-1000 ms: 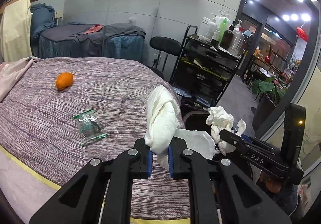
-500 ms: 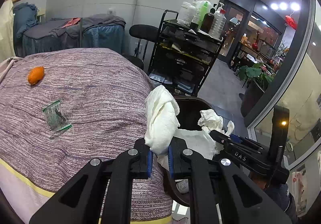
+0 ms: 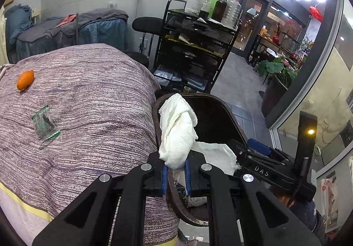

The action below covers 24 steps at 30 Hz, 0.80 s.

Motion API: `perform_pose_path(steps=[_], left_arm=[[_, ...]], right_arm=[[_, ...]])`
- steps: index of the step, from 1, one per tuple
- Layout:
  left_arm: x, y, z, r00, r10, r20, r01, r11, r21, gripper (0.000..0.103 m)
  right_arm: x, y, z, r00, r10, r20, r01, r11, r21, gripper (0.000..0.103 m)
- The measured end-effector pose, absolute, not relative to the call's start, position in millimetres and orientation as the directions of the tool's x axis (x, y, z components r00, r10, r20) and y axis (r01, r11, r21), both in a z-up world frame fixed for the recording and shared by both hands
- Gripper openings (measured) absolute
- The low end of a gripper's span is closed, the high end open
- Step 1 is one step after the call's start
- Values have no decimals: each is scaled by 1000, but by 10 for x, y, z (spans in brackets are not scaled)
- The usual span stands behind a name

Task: Collect trash
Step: 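Lower the white cloth into the bin and open the left tool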

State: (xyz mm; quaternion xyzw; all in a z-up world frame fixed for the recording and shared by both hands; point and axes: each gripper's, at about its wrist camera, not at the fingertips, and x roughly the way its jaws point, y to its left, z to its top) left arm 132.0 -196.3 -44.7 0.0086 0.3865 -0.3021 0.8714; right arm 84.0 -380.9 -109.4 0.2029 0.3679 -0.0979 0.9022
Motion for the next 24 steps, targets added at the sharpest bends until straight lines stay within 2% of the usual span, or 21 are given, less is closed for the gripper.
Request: perform_pose_path(steps=[10, 21, 23, 24], left_arm=[[1364, -2239, -611, 437, -537, -721, 570, 786, -240, 12], [1404, -2520, -831, 364, -516, -775, 608, 763, -223, 12], [1409, -2526, -846, 362, -513, -778, 608, 763, -221, 13], [1416, -2539, -848, 358, -514, -780, 613, 759, -219, 17]], right_arm=[[653, -4049, -830, 763, -106, -638, 379, 872, 308, 74], [568, -4227, -820, 755, -138, -641, 427, 845, 321, 74], [568, -4232, -826, 755, -139, -641, 429, 843, 323, 74], [566, -4232, -828, 755, -139, -641, 430, 843, 324, 74]])
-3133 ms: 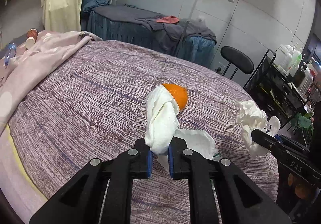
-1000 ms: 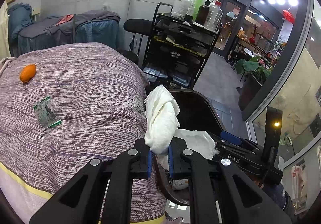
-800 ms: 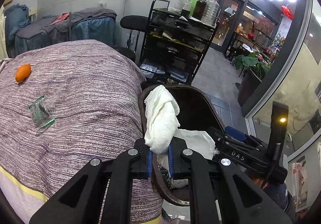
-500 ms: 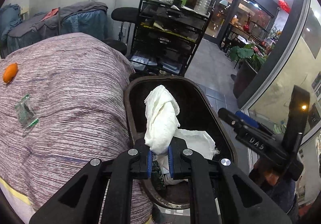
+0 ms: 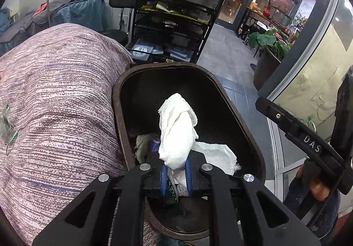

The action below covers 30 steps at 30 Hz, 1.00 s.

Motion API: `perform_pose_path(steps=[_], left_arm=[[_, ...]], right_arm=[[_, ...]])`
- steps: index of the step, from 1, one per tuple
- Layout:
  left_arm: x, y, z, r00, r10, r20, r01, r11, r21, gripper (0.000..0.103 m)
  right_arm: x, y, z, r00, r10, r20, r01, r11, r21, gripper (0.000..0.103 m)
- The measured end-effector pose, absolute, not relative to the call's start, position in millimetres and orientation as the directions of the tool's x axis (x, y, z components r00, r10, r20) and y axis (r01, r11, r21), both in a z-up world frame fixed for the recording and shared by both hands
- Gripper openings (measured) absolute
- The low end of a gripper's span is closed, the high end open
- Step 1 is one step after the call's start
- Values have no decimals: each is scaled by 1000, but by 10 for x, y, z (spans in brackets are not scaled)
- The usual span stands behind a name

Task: Collect trash
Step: 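Lower the white cloth into the bin and open the left tool, then move both tools back over the orange and clear zip bag on the bed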

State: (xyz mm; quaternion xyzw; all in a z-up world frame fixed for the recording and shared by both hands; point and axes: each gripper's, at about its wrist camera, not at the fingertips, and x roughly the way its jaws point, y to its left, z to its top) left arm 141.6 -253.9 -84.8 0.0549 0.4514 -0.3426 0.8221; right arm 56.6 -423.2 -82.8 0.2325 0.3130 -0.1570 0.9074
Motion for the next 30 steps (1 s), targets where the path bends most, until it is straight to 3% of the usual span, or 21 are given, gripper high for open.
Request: perform_pose_path(steps=[2, 3, 4, 8, 16, 30], left_arm=[[1397, -2554, -847, 364, -507, -782, 622, 757, -201, 38], [1387, -2554, -837, 377, -504, -777, 622, 759, -191, 57], [1369, -2545, -818, 391, -507, -768, 624, 760, -184, 66], [1343, -2545, -798, 405, -511, -758, 636, 753, -168, 81], [1330, -2572, -793, 409, -522, -749, 649, 743, -163, 93], [1112, -2203, -342, 557, -549, -623, 616, 777, -133, 97]], right_arm=[[569, -4230, -835, 753, -141, -643, 433, 842, 322, 75], [570, -4228, -840, 752, -142, -644, 434, 842, 321, 75], [571, -4228, -842, 752, -143, -644, 435, 841, 322, 79], [565, -4223, -847, 750, -149, -644, 442, 837, 322, 80], [564, -4235, -832, 747, -164, -644, 455, 833, 316, 83], [674, -3977, -651, 794, -127, -594, 370, 877, 307, 83]])
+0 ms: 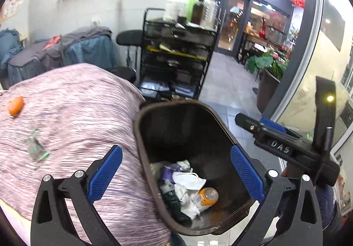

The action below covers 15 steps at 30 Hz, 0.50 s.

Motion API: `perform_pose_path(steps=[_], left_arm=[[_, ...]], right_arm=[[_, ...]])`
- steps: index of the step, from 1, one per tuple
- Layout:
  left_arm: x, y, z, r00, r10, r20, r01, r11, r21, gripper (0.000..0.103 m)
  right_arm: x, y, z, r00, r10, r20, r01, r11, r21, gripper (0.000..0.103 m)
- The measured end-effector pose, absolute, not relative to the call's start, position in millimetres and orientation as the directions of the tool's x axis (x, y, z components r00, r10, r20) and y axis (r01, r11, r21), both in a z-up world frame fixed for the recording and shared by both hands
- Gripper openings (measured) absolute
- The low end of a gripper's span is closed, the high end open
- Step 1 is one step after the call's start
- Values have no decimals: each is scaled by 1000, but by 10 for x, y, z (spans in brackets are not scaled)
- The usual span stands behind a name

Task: Collect trash
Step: 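Move both tools back over the orange and clear zip bag on the bed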

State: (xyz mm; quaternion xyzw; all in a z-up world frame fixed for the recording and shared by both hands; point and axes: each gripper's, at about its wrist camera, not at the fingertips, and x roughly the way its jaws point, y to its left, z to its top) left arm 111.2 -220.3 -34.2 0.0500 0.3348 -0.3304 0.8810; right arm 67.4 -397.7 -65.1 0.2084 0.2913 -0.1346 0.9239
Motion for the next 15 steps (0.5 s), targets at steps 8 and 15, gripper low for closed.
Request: perform_pose_path(steps=[8, 15], left_arm=[[1151, -1707, -168, 655, -481, -582, 525, 844, -107, 97], [1356, -1138, -179, 709, -368, -602, 410, 909, -73, 97]], right_arm=[[983, -3491, -560, 804, -17, -594, 241, 923, 300, 83], [1353, -2897, -445, 789, 114, -604, 66, 961, 268, 83]])
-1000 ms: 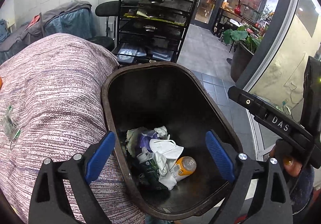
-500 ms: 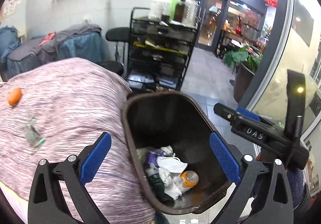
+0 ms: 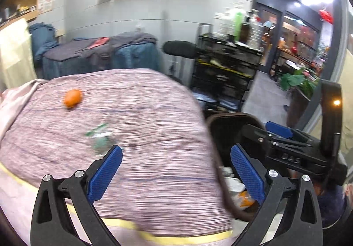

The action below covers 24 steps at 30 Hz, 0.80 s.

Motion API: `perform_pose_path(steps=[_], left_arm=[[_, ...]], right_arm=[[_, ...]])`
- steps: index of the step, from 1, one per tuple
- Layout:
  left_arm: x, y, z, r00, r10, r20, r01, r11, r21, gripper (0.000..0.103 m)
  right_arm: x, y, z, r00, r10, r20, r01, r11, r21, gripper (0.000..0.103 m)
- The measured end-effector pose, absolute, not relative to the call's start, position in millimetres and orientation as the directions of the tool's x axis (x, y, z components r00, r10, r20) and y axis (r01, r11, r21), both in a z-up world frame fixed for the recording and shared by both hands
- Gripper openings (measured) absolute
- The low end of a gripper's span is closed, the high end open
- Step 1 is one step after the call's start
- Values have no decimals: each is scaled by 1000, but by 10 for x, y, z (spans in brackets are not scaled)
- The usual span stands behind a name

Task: Collect trash
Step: 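Move both tools back over the orange and clear zip bag on the bed, then grasp the orange with the left tool while the right grasps the clear zip bag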

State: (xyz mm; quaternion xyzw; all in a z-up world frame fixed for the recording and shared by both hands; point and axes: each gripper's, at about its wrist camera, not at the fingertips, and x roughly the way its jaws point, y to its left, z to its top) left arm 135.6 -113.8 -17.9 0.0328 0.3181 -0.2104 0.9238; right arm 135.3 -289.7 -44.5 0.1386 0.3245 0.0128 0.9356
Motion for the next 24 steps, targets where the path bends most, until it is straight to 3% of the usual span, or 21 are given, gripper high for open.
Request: perform_pose_path(steps=[11, 20, 24], left_arm=[[2042, -23, -254, 743, -154, -651, 181, 983, -26, 97], [2760, 438, -452, 701, -59, -711, 89, 996, 5, 97], [3096, 533, -542, 675, -63, -735, 78, 997, -14, 97]], right_arm=[[2122, -1626, -390, 653, 302, -694, -261, 951, 168, 83], [2687, -687, -626, 526, 243, -815, -419, 908, 0, 83], [2957, -545, -809, 467, 194, -863, -433, 901, -31, 73]])
